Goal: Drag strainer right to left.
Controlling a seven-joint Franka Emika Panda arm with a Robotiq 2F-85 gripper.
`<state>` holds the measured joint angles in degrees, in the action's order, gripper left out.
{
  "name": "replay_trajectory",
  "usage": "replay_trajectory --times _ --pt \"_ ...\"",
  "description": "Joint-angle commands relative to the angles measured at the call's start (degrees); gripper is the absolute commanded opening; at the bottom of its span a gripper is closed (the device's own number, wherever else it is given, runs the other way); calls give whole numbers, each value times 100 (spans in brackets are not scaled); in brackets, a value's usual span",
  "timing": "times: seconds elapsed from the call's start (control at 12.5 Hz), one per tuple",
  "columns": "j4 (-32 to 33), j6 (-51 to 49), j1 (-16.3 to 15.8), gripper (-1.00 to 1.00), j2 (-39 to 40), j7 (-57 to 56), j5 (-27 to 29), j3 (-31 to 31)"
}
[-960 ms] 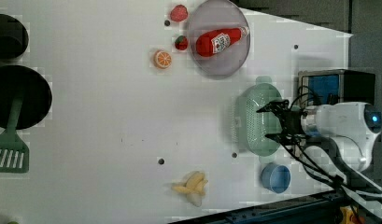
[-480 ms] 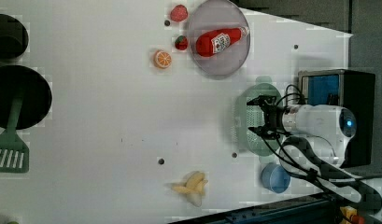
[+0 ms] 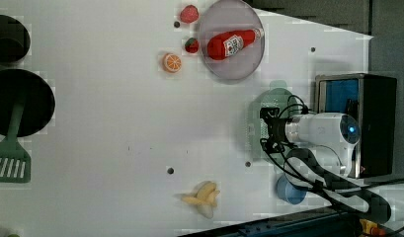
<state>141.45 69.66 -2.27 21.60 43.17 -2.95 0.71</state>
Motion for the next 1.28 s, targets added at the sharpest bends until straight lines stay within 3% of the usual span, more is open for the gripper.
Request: replay_trajectory --times 0.08,0.64,1.28 --pt "-96 134 -24 100 -138 831 46 -390" --pt "-153 117 -333 100 -82 1451 172 -889" --pt "-631 52 -1027 100 248 2399 264 -1160"
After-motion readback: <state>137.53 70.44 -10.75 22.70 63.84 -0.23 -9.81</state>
